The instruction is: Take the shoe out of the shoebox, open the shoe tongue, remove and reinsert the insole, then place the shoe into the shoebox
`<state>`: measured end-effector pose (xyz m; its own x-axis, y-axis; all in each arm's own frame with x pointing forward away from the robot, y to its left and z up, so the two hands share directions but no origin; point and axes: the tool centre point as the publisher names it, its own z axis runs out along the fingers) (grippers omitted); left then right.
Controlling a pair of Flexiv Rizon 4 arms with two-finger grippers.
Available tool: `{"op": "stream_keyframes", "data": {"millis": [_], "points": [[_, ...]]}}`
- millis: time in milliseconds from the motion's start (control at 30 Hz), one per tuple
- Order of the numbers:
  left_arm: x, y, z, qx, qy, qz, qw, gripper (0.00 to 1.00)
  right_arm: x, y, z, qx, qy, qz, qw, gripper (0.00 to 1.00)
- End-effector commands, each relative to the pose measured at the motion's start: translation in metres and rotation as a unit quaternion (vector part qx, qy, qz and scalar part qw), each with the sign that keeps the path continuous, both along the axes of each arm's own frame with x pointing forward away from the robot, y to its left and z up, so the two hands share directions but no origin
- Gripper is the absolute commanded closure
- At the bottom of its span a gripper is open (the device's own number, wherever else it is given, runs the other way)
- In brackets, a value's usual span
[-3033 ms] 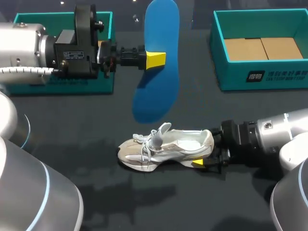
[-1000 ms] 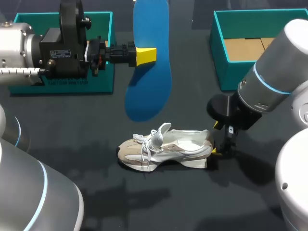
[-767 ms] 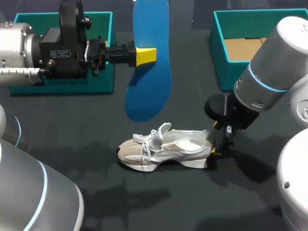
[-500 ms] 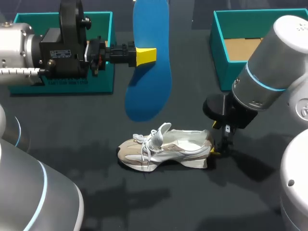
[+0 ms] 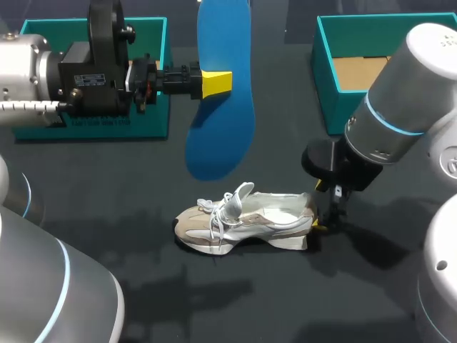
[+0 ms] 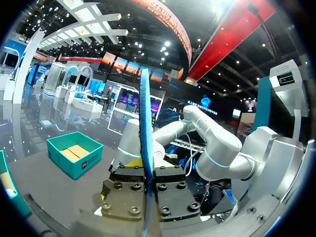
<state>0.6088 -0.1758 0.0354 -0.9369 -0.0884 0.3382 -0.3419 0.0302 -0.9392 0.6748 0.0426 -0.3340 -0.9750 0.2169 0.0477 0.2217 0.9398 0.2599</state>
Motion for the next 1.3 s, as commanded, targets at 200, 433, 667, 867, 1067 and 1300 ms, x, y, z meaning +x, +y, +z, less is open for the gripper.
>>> {"op": "stream_keyframes", "data": {"millis": [200,433,667,867,1067,1300], "points": [[-0.001,0.000,-0.001,0.000,0.000,0.001,1.000,1.00,-0.002,-0.004,0.001,-0.057,0.012,0.003,0.998,0.00],[-0.001,0.000,-0.001,0.000,0.000,0.001,1.000,1.00,0.000,-0.004,0.009,-0.092,0.000,0.005,0.996,0.00],[-0.001,0.000,-0.001,0.000,0.000,0.001,1.000,1.00,0.001,0.004,0.015,-0.127,-0.007,0.005,0.992,0.00],[-0.001,0.000,-0.001,0.000,0.000,0.001,1.000,1.00,0.002,0.008,0.015,-0.138,-0.021,0.007,0.990,0.00],[-0.001,0.000,-0.001,0.000,0.000,0.001,1.000,1.00,0.005,0.009,0.015,-0.138,-0.033,0.013,0.990,0.00],[-0.001,0.000,-0.001,0.000,0.000,0.001,1.000,1.00,0.020,0.016,0.027,-0.136,-0.040,0.023,0.990,0.00]]}}
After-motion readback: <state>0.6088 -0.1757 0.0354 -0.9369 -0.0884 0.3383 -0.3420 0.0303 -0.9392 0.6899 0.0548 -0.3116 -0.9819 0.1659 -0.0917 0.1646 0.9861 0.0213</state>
